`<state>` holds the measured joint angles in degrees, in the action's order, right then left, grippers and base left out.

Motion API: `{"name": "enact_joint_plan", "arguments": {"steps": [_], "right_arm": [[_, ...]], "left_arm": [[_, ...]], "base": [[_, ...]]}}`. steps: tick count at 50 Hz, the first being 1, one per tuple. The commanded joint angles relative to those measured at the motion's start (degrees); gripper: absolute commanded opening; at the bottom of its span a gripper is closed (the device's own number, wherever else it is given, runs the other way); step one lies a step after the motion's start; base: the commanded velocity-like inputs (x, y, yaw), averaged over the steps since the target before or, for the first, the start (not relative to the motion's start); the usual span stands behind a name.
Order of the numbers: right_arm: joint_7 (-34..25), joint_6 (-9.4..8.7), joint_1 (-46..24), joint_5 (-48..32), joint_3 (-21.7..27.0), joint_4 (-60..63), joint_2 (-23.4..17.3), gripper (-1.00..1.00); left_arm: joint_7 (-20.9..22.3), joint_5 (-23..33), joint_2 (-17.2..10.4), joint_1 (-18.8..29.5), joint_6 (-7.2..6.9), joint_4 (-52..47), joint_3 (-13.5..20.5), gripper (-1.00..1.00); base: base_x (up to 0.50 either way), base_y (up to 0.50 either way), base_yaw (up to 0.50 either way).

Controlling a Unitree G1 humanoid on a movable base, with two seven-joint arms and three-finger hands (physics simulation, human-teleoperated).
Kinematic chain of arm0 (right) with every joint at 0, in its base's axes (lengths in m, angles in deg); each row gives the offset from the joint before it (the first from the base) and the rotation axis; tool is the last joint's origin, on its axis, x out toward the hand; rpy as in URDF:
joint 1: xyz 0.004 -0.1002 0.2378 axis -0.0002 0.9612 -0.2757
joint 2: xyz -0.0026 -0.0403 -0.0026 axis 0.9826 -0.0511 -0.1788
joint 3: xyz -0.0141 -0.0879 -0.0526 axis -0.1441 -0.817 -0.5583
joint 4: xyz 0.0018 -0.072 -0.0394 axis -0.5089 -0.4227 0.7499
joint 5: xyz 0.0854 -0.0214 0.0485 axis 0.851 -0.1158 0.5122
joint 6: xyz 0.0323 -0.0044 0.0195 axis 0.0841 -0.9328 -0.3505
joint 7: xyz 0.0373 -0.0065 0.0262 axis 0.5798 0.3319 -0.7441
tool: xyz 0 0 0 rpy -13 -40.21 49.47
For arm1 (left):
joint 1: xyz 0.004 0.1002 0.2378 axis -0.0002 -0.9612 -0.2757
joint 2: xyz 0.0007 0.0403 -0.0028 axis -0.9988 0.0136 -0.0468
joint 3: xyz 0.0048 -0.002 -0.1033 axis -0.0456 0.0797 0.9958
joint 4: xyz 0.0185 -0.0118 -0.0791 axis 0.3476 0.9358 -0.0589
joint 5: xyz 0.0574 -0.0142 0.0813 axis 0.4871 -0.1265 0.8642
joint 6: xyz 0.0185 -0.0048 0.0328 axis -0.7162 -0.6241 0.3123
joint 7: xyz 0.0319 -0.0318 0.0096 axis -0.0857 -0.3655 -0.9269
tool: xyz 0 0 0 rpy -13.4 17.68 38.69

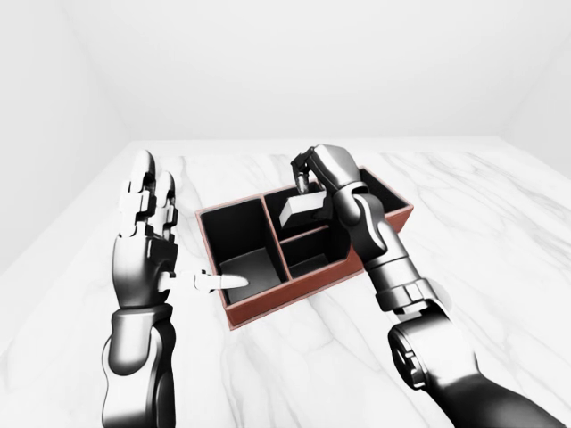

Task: Pick up the book and place it in the front compartment of the caddy.

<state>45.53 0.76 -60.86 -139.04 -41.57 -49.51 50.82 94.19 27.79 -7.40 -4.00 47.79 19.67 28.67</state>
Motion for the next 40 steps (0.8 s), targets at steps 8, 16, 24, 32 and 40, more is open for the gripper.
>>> {"name": "enact_joint_plan", "arguments": {"steps": [8, 16, 24, 32, 40], "right_arm": [[3.9, 0.00, -2.3, -0.5, 0.3, -3.8, 0.3, -1.00], [5.7, 0.00, -3.7, -1.0, 0.0, -7.1, 0.4, -1.00], [6.4, 0.00, -5.1, -1.3, 0.0, -9.2, 0.5, -1.00], [7.5, 0.00, -5.7, -1.8, -0.2, -11.3, 0.4, -1.00], [9.3, 0.00, -7.4, -2.5, -0.3, -14.6, 0.3, -1.00]], "left_arm": [[0.1, -0.3, 0.0, 0.0, 0.00, -1.0, 0.3, 1.00], [0.0, -0.3, 0.0, 0.1, 0.00, -0.7, 0.2, 1.00], [0.0, -0.5, -0.1, 0.3, 0.00, -1.5, 0.4, 1.00], [0.1, -0.3, 0.0, -0.1, 0.00, -1.3, 0.0, 1.00], [0.2, 0.0, 0.1, -0.3, 0.00, -1.3, -0.2, 1.00]], "base": [[0.00, 0.00, 0.00], [0.00, 0.00, 0.00], [0.00, 0.00, 0.00], [0.00, 0.00, 0.00], [0.00, 0.00, 0.00]]}}
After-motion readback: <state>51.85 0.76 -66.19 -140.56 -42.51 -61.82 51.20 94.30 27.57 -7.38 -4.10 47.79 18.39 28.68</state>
